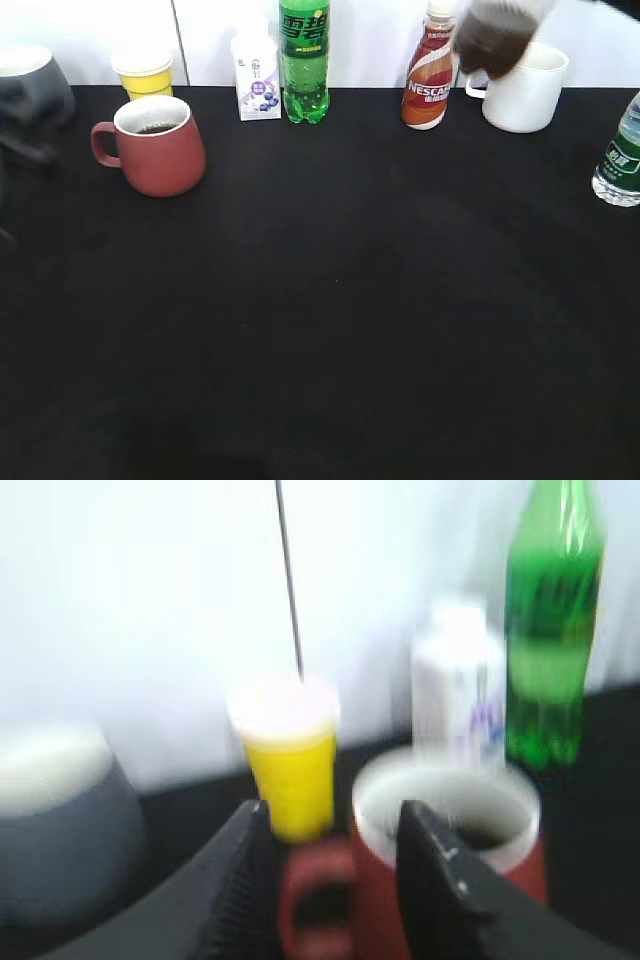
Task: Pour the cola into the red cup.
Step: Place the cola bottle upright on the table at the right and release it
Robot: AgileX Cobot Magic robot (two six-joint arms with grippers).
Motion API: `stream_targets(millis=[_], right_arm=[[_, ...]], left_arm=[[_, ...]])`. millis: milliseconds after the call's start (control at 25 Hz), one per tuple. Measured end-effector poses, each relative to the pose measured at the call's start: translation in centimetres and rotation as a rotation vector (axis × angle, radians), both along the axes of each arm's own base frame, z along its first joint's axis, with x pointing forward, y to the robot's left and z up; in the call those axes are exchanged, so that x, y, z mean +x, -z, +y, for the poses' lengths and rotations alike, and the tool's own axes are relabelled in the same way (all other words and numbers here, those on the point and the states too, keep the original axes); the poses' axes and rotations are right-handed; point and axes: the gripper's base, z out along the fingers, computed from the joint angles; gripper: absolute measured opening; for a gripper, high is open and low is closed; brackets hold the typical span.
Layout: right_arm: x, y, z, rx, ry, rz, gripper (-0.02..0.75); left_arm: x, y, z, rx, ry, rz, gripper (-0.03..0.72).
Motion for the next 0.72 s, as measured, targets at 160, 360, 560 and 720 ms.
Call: stream_targets(millis=[160,360,560,720], right_arm=[[1.9,4.2,-0.1,-0.060,0.052,0.178,0.489],[4.4,12.2,0.6,-0.113,0.017,0.250,0.489],[4.8,13.1,0.4,-0.133,0.046,0.198,0.491],[4.7,13.2,0.6,-0.077,0.018,0.245,0.649]], left_arm=[[-1.3,-2.7,0.1,0.024,0.004,-0.051,0.323],[-1.5,-2.5,-0.4,0.034,0.061,-0.032,0.322],[-1.9,-3.1,-0.3,0.048,0.057,-0.030,0.321],[-2.1,-3.2,-0.5,0.069,0.079,-0.029,0.321]])
